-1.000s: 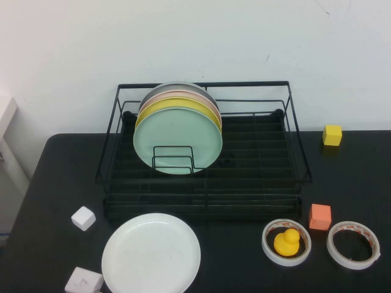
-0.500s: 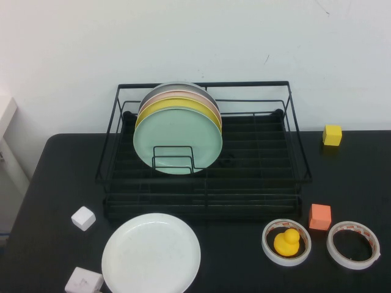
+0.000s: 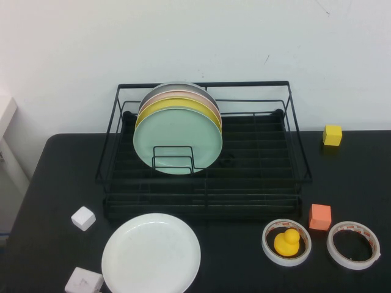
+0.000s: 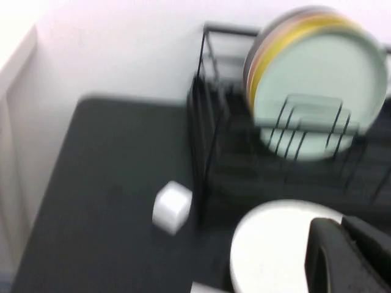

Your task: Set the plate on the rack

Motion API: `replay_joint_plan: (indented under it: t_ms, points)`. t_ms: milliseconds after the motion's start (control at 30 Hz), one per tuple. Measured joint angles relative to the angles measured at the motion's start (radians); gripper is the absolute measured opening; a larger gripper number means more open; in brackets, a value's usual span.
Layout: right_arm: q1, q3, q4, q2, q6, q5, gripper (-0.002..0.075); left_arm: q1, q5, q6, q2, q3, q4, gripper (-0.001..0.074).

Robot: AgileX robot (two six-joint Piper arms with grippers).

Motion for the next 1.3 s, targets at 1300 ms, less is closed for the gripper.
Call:
replay_joint_plan:
  t_ms: [1300]
  points:
    - [0.000,-0.455,-0.245,0.217,0.021,-0.266,-0.0002,0.000,-0.247,0.453,0.232,-0.394,-0.506,-0.0002]
